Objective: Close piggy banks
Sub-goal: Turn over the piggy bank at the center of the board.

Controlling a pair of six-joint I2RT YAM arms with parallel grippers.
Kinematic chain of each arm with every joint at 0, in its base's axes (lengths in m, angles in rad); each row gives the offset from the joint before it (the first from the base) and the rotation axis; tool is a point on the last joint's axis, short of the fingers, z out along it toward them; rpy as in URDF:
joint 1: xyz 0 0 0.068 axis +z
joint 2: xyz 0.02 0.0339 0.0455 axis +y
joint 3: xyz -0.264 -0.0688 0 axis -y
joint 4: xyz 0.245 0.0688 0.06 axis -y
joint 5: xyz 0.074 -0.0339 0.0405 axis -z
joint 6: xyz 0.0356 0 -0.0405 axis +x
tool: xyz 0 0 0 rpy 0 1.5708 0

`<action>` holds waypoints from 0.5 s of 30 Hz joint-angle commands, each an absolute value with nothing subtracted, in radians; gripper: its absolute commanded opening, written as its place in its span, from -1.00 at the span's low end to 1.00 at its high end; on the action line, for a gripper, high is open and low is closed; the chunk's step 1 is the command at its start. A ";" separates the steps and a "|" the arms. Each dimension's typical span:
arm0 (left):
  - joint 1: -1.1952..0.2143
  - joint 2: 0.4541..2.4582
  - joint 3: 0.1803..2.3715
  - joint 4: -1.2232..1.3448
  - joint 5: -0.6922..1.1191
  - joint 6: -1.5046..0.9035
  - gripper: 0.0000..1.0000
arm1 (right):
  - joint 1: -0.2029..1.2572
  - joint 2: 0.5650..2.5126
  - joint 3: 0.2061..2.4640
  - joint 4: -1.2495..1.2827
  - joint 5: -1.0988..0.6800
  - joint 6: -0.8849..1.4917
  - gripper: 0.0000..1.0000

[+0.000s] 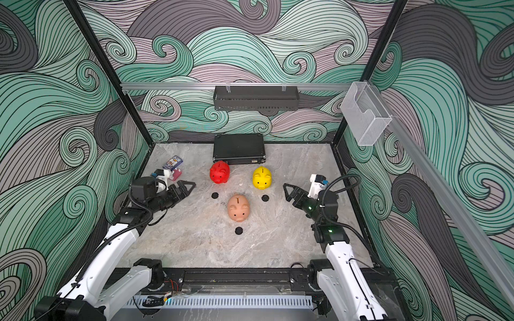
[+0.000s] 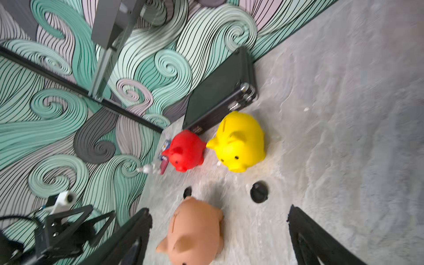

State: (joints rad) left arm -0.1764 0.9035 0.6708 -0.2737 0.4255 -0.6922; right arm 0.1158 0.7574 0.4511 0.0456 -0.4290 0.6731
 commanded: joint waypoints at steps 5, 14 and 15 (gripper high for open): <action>-0.422 0.974 0.681 -0.276 0.437 -0.719 0.71 | 0.290 0.908 0.482 0.117 -0.485 0.693 0.80; -0.558 1.125 0.734 -0.225 0.396 -0.721 0.65 | 0.410 1.145 0.544 0.240 -0.454 0.707 0.63; -0.571 1.147 0.740 -0.220 0.388 -0.718 0.64 | 0.422 1.164 0.549 0.245 -0.445 0.704 0.63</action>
